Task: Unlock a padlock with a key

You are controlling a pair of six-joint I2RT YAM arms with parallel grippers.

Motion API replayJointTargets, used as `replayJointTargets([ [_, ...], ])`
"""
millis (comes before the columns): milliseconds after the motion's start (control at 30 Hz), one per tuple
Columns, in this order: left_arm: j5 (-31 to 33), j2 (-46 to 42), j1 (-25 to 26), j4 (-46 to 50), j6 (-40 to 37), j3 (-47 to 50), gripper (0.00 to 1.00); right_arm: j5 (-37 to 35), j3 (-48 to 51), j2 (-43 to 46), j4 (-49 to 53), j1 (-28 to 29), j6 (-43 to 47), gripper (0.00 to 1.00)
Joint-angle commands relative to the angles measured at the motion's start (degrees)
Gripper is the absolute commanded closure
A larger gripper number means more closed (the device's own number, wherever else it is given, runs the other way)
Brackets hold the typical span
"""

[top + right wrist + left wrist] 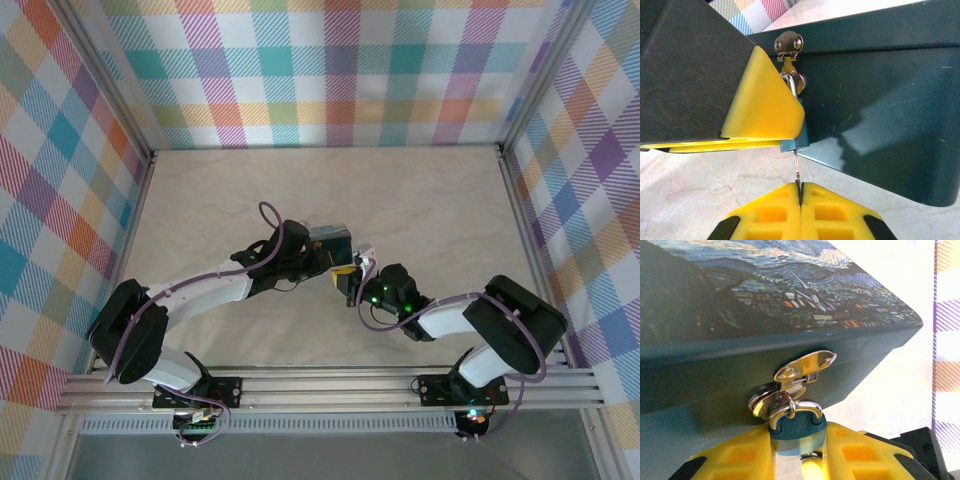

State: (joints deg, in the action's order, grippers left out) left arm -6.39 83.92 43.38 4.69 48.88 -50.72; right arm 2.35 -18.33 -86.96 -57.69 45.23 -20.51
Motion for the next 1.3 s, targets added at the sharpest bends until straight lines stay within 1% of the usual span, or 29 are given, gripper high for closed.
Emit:
replayJointTargets([
  [0,-2.31,-0.89,0.64,-0.73,0.46,-2.21,0.75,-0.43,-1.45,-1.5,-5.33,-0.01,-0.53,1.0],
  [333,-2.73,-0.14,0.6,-0.9,0.59,-2.11,0.75,-1.56,-2.2,-1.41,-5.43,-0.08,1.05,1.0],
  [467,-2.66,-0.17,0.59,-0.43,0.41,-2.0,0.75,-3.16,-1.74,0.45,-3.9,-0.46,2.66,1.0],
  [567,-2.27,-0.33,0.59,-0.27,0.34,-1.75,0.75,-2.53,-1.44,1.28,-3.66,-1.26,2.41,1.0],
  [833,-2.66,-0.05,0.66,-0.69,0.61,-1.75,0.75,0.35,-2.9,0.51,-3.01,-1.29,2.23,1.0],
  [967,-3.01,0.02,0.69,-1.06,0.73,-1.82,0.75,0.17,-3.12,-1.05,-3.64,-1.29,2.3,1.0],
  [1067,-3.27,-0.15,0.69,-0.77,0.56,-2.03,0.75,-1.71,-2.87,-1.28,-3.81,-1.5,3.94,1.0],
  [1267,-3.48,-0.16,0.72,-0.44,0.39,-2.19,0.75,-0.86,-3.56,-2.18,-3.27,-3.0,4.91,1.0],
])
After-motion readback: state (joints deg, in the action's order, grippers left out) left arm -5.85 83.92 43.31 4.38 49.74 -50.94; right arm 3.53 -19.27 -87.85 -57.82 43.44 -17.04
